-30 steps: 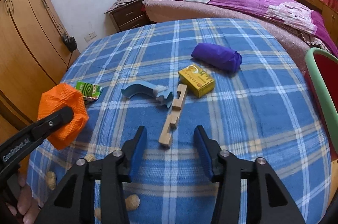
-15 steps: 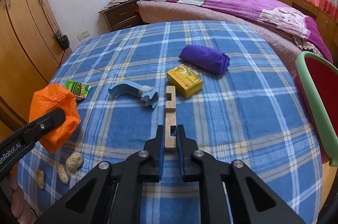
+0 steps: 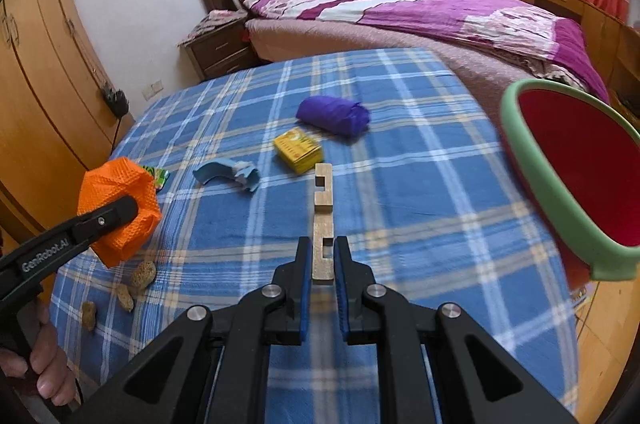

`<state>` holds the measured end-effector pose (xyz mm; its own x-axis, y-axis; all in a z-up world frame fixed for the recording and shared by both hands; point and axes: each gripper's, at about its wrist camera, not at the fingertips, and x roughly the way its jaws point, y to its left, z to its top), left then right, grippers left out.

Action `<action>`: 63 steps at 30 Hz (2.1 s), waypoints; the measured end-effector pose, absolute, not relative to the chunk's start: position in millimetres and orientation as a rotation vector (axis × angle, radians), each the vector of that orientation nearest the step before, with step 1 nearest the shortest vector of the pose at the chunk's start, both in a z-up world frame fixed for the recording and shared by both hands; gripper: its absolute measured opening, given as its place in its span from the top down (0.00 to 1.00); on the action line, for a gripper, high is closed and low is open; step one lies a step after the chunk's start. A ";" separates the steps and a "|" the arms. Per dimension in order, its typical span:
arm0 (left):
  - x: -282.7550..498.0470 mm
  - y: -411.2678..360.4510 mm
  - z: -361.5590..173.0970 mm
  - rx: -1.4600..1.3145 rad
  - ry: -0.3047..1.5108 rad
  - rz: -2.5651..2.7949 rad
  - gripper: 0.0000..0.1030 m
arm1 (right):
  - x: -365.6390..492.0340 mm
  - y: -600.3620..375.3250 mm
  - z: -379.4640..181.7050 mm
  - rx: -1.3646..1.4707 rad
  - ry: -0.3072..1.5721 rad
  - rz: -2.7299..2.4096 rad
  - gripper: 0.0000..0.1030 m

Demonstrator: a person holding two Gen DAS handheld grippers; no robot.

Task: Collect trash
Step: 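Carry the mesh bag and wooden stick over the red bucket and open both grippers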

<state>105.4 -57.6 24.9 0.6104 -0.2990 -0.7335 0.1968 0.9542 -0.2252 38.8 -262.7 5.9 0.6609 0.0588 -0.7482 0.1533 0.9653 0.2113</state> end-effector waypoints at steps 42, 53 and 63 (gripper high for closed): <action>79.6 -281.0 69.2 0.152 0.820 -0.724 0.81 | -43.9 -461.9 41.2 0.455 0.651 -0.419 0.88; 83.5 -351.9 54.6 0.234 0.834 -0.814 0.81 | -43.4 -503.8 27.7 0.486 0.665 -0.473 0.88; 80.9 -381.5 46.6 0.278 0.821 -0.867 0.62 | -45.5 -517.7 20.0 0.514 0.653 -0.466 0.87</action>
